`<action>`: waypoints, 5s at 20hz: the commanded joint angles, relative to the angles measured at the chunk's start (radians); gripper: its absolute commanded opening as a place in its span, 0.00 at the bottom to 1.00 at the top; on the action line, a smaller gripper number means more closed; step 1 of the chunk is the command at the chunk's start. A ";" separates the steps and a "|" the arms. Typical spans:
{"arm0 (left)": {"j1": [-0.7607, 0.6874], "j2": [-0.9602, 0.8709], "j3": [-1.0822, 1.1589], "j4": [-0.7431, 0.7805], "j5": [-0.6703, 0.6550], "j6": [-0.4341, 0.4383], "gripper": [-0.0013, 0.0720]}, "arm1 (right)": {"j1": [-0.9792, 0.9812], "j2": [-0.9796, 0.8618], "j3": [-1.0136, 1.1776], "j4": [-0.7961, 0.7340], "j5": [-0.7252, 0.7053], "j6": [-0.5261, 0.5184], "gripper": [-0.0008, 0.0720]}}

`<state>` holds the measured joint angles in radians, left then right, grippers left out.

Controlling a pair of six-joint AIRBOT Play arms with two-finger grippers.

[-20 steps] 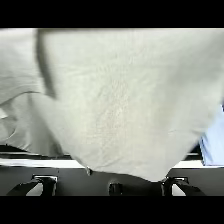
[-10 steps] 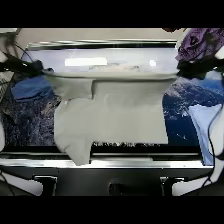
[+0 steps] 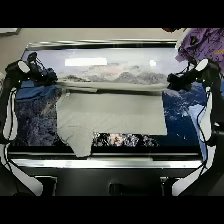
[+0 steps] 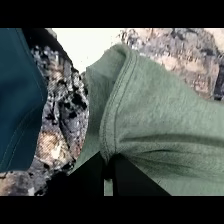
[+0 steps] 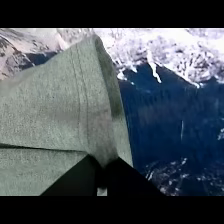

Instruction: Fold the clothes and pants, and hang the long-sleeved shirts on hangers.

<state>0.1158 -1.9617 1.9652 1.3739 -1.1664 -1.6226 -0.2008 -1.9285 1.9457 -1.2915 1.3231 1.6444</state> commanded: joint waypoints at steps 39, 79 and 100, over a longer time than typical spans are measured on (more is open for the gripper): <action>0.319 0.539 -0.748 -0.152 -0.211 0.089 0.94 | -0.202 0.266 -0.328 0.058 0.303 -0.064 0.78; 0.226 0.722 -1.459 -0.521 0.074 0.208 0.05 | -0.207 0.493 -1.080 0.205 -0.008 -0.232 0.86; 0.228 1.077 -1.316 -0.148 -0.206 -0.058 0.05 | -0.205 0.716 -1.080 0.106 0.103 -0.099 0.06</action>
<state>0.3431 -1.0252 0.6212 1.0832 -1.2633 -1.5833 -0.4065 -1.3090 0.8658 -1.1107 1.3190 1.4639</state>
